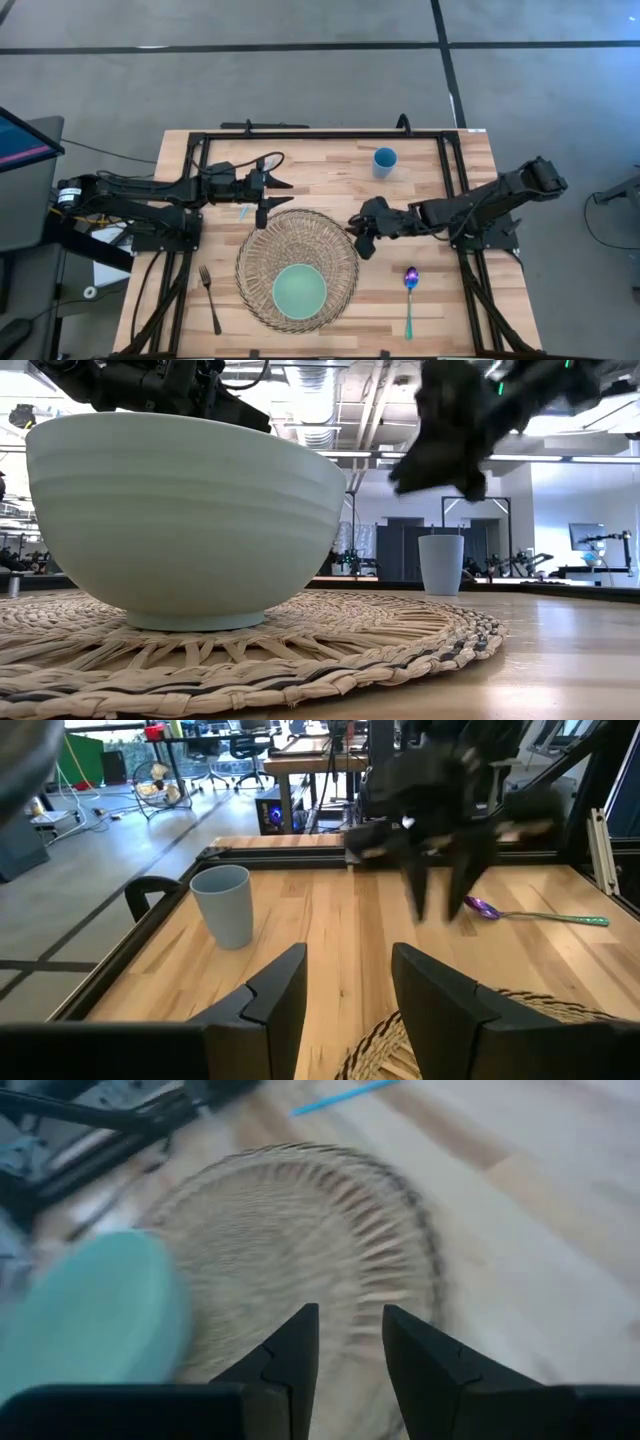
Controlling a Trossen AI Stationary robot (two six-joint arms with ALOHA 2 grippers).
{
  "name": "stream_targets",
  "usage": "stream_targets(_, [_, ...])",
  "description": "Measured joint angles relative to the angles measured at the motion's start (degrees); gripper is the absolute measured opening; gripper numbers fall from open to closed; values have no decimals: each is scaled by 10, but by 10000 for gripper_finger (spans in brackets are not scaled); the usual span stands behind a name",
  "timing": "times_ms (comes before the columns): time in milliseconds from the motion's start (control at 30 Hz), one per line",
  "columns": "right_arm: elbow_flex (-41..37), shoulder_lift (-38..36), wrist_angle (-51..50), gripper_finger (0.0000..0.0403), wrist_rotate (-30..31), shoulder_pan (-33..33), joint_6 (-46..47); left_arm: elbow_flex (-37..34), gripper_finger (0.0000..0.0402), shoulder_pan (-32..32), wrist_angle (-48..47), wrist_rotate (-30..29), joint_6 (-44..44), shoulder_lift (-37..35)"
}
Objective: Pick & Place Utensil
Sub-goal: Put the blue spoon into the light blue bowl
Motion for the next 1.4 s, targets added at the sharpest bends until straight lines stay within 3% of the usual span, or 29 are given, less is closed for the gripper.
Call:
stream_targets(200, [93, 0, -205, 107, 15, 99, 153, 0, 149, 0, 0, 0, 0, 0])
stream_targets(467, [116, 22, -313, 107, 49, 244, 464, 0, 149, 0, -3, 0, 0, 0])
stream_targets(600, [115, 66, -336, 107, 1, 301, 632, 0, 149, 0, -10, 0, 0, 0])
stream_targets(733, [121, 123, -346, 107, -97, 338, 748, 0, 149, 0, -14, 0, 0, 0])
stream_targets(867, [148, 171, -394, 107, -165, 355, 797, 0, 149, 0, -16, 0, 0, 0])
stream_targets(1000, [172, 205, -437, 107, -161, 354, 823, 0, 149, 0, -13, 0, 0, 0])
stream_targets(1400, [176, 258, -429, 98, -182, 347, 825, 0, 149, 0, -12, 0, 0, 0])
